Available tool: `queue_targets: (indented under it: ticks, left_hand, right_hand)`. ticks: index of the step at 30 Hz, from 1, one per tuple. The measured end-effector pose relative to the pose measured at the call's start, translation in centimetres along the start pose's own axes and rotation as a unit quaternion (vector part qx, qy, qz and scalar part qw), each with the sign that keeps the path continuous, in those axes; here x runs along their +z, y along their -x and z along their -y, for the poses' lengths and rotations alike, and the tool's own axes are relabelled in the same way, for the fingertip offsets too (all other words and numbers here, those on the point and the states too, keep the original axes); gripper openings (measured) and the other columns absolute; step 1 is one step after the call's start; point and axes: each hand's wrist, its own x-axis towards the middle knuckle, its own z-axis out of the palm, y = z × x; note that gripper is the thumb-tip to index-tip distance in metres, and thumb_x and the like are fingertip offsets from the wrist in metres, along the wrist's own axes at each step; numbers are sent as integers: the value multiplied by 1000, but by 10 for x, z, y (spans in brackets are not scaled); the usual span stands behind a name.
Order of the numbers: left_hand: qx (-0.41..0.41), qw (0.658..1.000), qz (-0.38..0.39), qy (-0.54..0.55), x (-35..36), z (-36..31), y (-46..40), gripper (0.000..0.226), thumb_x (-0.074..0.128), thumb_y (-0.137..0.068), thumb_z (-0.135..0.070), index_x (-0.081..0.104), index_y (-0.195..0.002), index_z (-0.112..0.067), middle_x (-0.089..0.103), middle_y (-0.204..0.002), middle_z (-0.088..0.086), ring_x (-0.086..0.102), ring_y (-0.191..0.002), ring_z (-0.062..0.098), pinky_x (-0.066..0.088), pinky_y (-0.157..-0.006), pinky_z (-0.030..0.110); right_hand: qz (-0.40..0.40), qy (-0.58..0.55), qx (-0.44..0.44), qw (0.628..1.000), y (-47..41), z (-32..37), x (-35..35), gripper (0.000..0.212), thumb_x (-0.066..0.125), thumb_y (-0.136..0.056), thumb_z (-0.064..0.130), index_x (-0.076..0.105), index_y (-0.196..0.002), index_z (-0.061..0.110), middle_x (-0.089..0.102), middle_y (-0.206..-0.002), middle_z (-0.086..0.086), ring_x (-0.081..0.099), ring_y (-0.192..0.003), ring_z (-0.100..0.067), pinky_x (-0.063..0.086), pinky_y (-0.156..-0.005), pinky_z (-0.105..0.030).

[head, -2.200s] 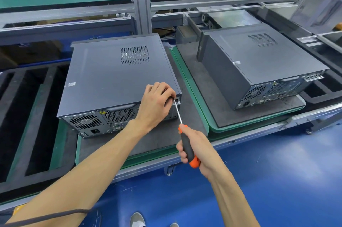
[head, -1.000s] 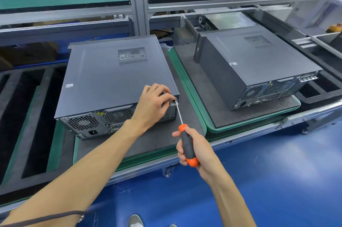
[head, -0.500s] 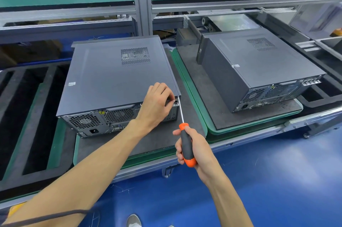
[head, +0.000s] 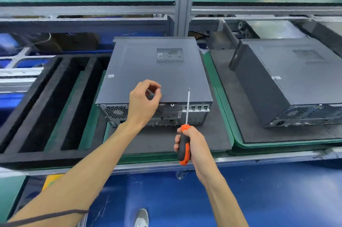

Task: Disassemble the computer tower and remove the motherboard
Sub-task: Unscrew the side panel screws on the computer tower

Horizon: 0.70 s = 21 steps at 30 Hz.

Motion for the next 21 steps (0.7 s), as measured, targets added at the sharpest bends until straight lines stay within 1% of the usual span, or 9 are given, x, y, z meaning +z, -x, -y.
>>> queue_targets:
  ticks: [2, 3, 5, 8, 9, 11, 15, 18, 21]
  left_hand:
    - [-14, 1000, -16, -12, -27, 14, 4, 13, 62, -88, -7, 66, -90, -19, 64, -85, -7, 58, -73, 10, 43, -69, 14]
    - [-17, 999, -22, -24, -40, 22, 6, 15, 61, -89, -4, 67, -91, -17, 64, -85, -7, 57, -73, 10, 42, -69, 13]
    - [-11, 998, -26, -56, -64, 39, 11, 16, 60, -90, -1, 70, -94, -14, 62, -86, -4, 55, -74, 10, 40, -70, 10]
    - [24, 993, 16, -112, -89, 60, 15, 14, 64, -89, -3, 70, -99, -10, 56, -90, -4, 53, -85, 9, 41, -78, 10]
    - [41, 991, 37, -123, -94, 65, 15, 14, 65, -88, -4, 70, -100, -10, 54, -91, -5, 53, -88, 9, 42, -81, 11]
    - [66, 986, 75, -133, -99, 72, 12, 18, 67, -87, -6, 69, -104, -11, 53, -93, -6, 51, -92, 9, 45, -85, 18]
    - [102, 980, 116, -129, -101, 80, 3, 25, 68, -83, -7, 69, -107, -12, 52, -94, -6, 50, -93, 13, 44, -89, 34]
    - [111, 978, 143, -102, -96, 79, 1, 23, 65, -84, -7, 68, -106, -13, 52, -96, -6, 49, -95, 14, 45, -88, 34]
    - [118, 980, 144, -77, -91, 76, 1, 21, 64, -84, -5, 68, -102, -13, 53, -94, -7, 48, -94, 10, 44, -87, 33]
  right_hand:
    - [25, 31, 8, 999, -7, -5, 21, 16, 56, -77, 29, 57, -84, 14, 57, -64, -2, 54, -53, -18, 44, -54, -29]
    - [38, 45, 9, 998, -9, -7, 34, 16, 58, -75, 29, 55, -81, 15, 56, -62, -2, 52, -52, -18, 43, -54, -30]
    - [55, 59, 13, 997, -14, -14, 58, 13, 60, -81, 26, 54, -80, 14, 54, -61, -2, 50, -50, -19, 43, -55, -30]
    - [61, 76, 24, 995, -17, -25, 95, 13, 55, -94, 22, 62, -93, 11, 55, -62, -3, 52, -50, -19, 42, -54, -32]
    - [67, 68, 33, 995, -16, -28, 106, 17, 53, -96, 21, 64, -97, 9, 55, -62, -4, 52, -49, -20, 44, -53, -31]
    - [74, 41, 70, 994, -12, -32, 125, 18, 51, -96, 17, 64, -96, 6, 53, -60, -7, 48, -46, -21, 46, -47, -30]
    - [55, 47, 116, 991, 2, -39, 136, 15, 48, -92, 17, 57, -87, 6, 46, -57, -6, 39, -42, -20, 35, -42, -25]
    - [26, 44, 130, 990, 11, -44, 135, 15, 48, -89, 19, 53, -83, 7, 43, -56, -5, 36, -42, -19, 32, -41, -25]
    - [6, 41, 134, 990, 14, -46, 136, 15, 48, -89, 20, 52, -82, 7, 43, -57, -5, 36, -42, -19, 32, -41, -25]
